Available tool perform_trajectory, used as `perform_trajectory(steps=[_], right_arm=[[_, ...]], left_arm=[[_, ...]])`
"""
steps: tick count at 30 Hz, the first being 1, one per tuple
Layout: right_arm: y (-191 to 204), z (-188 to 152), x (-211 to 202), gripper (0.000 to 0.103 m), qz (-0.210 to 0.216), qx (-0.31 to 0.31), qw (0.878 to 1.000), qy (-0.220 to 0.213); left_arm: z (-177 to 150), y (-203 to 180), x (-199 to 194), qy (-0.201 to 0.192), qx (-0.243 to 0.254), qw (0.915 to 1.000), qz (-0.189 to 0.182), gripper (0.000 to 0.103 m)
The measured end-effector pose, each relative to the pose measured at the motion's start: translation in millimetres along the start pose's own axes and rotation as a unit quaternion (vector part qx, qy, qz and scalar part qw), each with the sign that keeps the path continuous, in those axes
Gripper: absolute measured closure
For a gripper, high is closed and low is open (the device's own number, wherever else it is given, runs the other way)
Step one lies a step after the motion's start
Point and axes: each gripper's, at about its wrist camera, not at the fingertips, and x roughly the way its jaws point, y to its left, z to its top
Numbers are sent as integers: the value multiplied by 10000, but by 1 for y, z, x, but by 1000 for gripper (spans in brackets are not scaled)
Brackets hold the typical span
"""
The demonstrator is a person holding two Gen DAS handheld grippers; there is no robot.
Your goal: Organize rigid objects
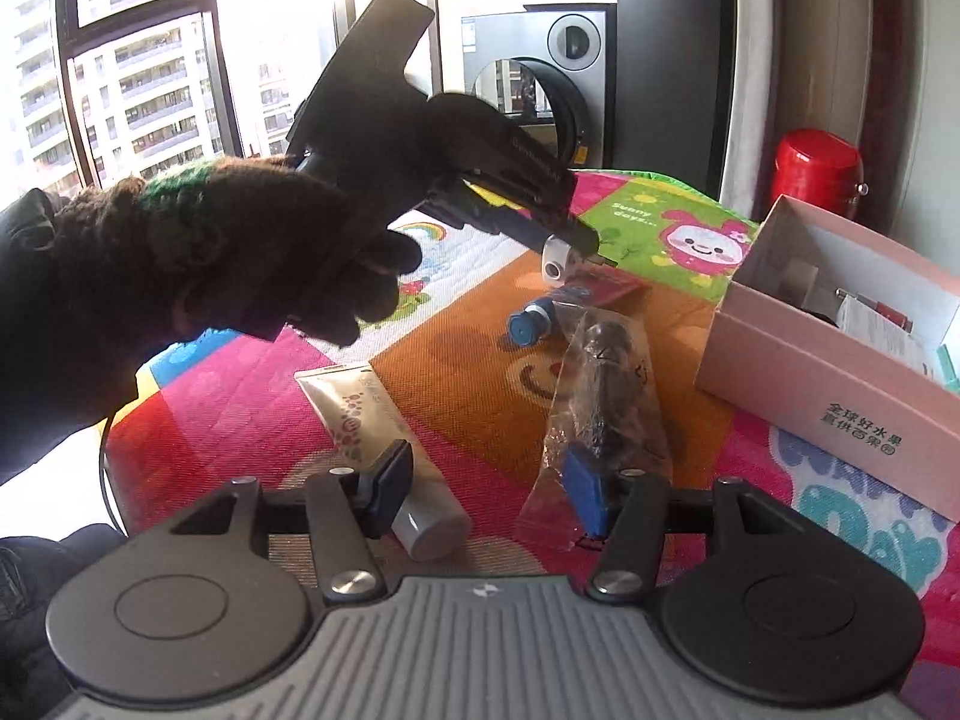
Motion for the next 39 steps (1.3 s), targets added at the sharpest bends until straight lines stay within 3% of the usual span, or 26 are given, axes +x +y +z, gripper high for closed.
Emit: perform_trajectory(steps=[9, 12, 21, 24, 27, 30, 31, 35, 39], right_arm=[[2, -4, -3, 43, -73, -8, 10000, -64], [5, -4, -5, 43, -135, -73, 9998, -83], [30, 8, 5, 43, 97, -854, 9963, 53], [27, 25, 9, 43, -88, -717, 9973, -113], [18, 50, 27, 44, -596, -302, 9976, -174], [7, 77, 61, 58, -994, 66, 9950, -2], [1, 86, 76, 62, -1052, 223, 9941, 121], [-12, 105, 125, 63, -1180, 311, 9914, 472], [-9, 97, 134, 67, -1096, 88, 9920, 624]], left_arm=[[3, 7, 9, -88, -150, 9998, -32, 70], [-10, 16, -7, -46, -211, 9996, -173, 79], [-74, 42, -79, -91, -105, 9995, -273, 79], [-89, 40, -97, -104, 136, 9998, -75, 79], [-97, 38, -105, -153, 281, 9995, 66, 79], [-97, 39, -105, -190, 286, 9994, 58, 79], [-97, 39, -105, -198, 284, 9994, 42, 79], [-98, 42, -105, -233, 271, 9994, -27, 79], [-100, 44, -107, -279, 271, 9992, -92, 79]])
